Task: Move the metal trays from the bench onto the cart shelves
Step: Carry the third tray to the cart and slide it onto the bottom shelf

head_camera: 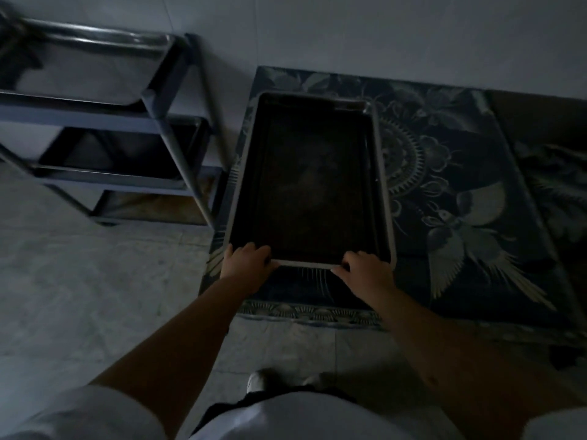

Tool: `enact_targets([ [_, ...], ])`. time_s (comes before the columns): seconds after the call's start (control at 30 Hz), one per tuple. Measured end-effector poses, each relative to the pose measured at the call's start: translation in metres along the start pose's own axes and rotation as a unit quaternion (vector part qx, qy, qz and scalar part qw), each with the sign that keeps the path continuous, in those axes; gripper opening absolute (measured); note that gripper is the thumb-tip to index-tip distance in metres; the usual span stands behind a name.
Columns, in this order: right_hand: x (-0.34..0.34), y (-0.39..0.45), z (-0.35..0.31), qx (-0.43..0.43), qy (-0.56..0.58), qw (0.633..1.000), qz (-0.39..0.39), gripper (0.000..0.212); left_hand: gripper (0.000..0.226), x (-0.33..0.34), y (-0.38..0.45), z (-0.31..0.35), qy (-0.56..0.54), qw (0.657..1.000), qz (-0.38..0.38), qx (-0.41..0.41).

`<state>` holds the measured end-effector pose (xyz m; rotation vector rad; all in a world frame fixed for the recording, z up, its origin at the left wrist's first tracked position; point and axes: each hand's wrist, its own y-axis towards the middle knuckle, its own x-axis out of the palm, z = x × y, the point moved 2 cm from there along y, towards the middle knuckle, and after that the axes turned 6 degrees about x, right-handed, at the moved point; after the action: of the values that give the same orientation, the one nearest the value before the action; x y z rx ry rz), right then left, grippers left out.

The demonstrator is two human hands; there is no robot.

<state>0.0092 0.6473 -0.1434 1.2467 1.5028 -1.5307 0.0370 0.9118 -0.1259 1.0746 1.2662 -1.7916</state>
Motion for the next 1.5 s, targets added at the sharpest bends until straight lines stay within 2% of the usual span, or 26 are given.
enact_targets([
  [0.27, 0.020, -0.063, 0.008, 0.005, 0.020, 0.997, -0.070, 0.034, 0.028, 0.045, -0.057, -0.007, -0.014, 0.998, 0.001, 0.054],
  [0.43, 0.030, -0.086, 0.008, 0.002, 0.061, 0.995, -0.076, 0.035, 0.035, 0.056, -0.071, -0.015, -0.023, 0.998, -0.025, 0.051],
  [0.53, 0.026, -0.081, 0.006, 0.022, 0.073, 0.989, -0.128, 0.038, 0.041, 0.048, -0.066, -0.015, -0.046, 0.996, -0.074, 0.036],
  [0.6, 0.015, -0.068, 0.008, 0.019, 0.072, 0.985, -0.157, 0.047, 0.049, 0.033, -0.053, -0.014, -0.088, 0.994, -0.058, 0.027],
  [0.67, -0.002, -0.045, 0.012, 0.009, 0.122, 0.986, -0.115, 0.051, 0.056, 0.010, -0.033, -0.017, -0.090, 0.995, 0.010, 0.039],
  [0.73, -0.019, -0.016, 0.019, 0.020, 0.172, 0.985, -0.020, 0.046, 0.063, -0.016, -0.008, -0.026, -0.094, 0.993, 0.067, 0.030],
  [0.8, -0.034, 0.017, 0.028, 0.067, 0.181, 0.979, 0.065, 0.047, 0.071, -0.036, 0.017, -0.038, -0.129, 0.987, 0.094, -0.022],
  [0.83, -0.039, 0.034, 0.033, 0.099, 0.188, 0.974, 0.084, 0.051, 0.075, -0.043, 0.029, -0.044, -0.152, 0.982, 0.101, -0.054],
  [0.93, -0.052, 0.082, 0.046, 0.186, 0.268, 0.944, 0.053, 0.059, 0.074, -0.056, 0.063, -0.060, -0.242, 0.956, 0.113, -0.123],
  [1.07, -0.067, 0.130, 0.055, 0.258, 0.374, 0.888, 0.065, 0.038, 0.048, -0.063, 0.103, -0.075, -0.405, 0.886, 0.118, -0.194],
  [1.17, -0.068, 0.153, 0.064, 0.296, 0.461, 0.833, 0.067, 0.032, 0.046, -0.060, 0.119, -0.080, -0.449, 0.851, 0.123, -0.242],
  [1.27, -0.062, 0.160, 0.073, 0.342, 0.580, 0.738, -0.045, 0.033, 0.045, -0.055, 0.126, -0.083, -0.466, 0.836, 0.116, -0.265],
  [1.3, -0.061, 0.160, 0.074, 0.347, 0.600, 0.716, -0.087, 0.035, 0.043, -0.054, 0.126, -0.084, -0.472, 0.831, 0.120, -0.270],
  [1.37, -0.060, 0.159, 0.074, 0.341, 0.613, 0.703, -0.116, 0.038, 0.040, -0.052, 0.122, -0.086, -0.479, 0.822, 0.128, -0.280],
  [1.5, -0.064, 0.142, 0.058, 0.306, 0.623, 0.716, -0.078, 0.031, 0.033, -0.047, 0.087, -0.089, -0.506, 0.807, 0.146, -0.269],
])
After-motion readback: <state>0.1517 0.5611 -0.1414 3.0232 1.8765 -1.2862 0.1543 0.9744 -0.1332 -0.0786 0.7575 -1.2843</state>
